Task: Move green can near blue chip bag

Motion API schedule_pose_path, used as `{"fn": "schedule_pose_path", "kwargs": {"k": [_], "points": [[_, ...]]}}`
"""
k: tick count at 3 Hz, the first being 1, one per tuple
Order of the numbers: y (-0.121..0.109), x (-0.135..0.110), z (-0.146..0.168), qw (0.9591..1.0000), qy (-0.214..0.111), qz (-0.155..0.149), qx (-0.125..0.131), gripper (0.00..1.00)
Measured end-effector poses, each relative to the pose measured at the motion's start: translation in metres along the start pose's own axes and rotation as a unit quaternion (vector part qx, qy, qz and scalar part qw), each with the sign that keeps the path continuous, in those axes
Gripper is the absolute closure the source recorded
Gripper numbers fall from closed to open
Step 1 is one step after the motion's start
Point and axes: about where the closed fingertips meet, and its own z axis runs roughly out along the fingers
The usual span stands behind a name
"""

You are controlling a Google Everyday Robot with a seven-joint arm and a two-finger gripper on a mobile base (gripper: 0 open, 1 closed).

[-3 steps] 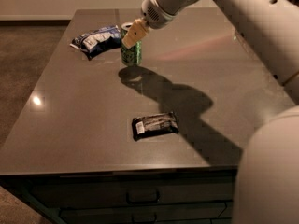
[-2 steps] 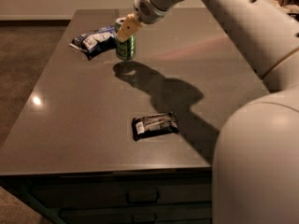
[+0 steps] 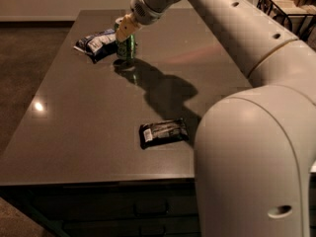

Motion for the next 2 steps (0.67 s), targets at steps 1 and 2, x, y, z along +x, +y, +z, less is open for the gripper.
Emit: {"fn": "schedule_pose_path", "kwargs": {"k": [1, 2], "points": [[-0.004, -0.005, 0.018, 1.0, 0.003, 0.003, 0.006, 0.85], [-0.006, -0.012, 0.029, 0.9999, -0.002, -0.002, 0.014, 0.62]]}}
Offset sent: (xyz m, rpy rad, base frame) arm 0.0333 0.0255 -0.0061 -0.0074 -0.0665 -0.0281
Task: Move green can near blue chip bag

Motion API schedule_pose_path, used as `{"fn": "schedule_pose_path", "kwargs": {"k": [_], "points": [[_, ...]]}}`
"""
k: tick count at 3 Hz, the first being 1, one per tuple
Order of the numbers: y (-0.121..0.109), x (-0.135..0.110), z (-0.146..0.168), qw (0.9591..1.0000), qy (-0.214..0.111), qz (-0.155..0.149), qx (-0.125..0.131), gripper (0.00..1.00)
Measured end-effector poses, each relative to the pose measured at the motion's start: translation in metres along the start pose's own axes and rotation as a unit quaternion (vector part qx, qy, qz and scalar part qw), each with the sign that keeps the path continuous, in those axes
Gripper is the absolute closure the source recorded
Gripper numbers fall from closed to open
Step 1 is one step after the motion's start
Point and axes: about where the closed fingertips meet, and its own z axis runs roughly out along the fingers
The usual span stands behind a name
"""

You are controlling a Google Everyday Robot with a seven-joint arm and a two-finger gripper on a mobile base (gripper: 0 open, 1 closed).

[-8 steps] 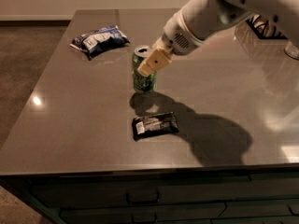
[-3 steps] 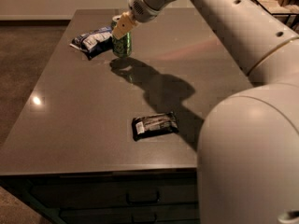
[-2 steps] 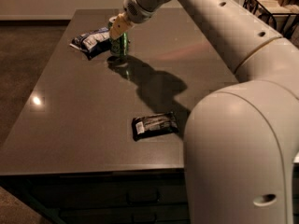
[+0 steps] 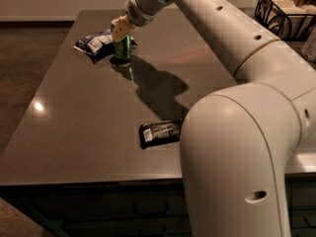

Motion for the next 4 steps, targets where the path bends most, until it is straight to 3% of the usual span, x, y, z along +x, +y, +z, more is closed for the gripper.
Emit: {"fn": "schedule_pose_path", "kwargs": {"k": [2, 3, 4], "points": [[0.0037, -0.0023, 0.0121, 1.0, -0.001, -0.008, -0.002, 0.16], [0.0052, -0.0015, 0.0155, 1.0, 0.001, -0.008, -0.004, 0.0], [0.0053, -0.0014, 0.0157, 1.0, 0.001, -0.008, -0.004, 0.0]]}}
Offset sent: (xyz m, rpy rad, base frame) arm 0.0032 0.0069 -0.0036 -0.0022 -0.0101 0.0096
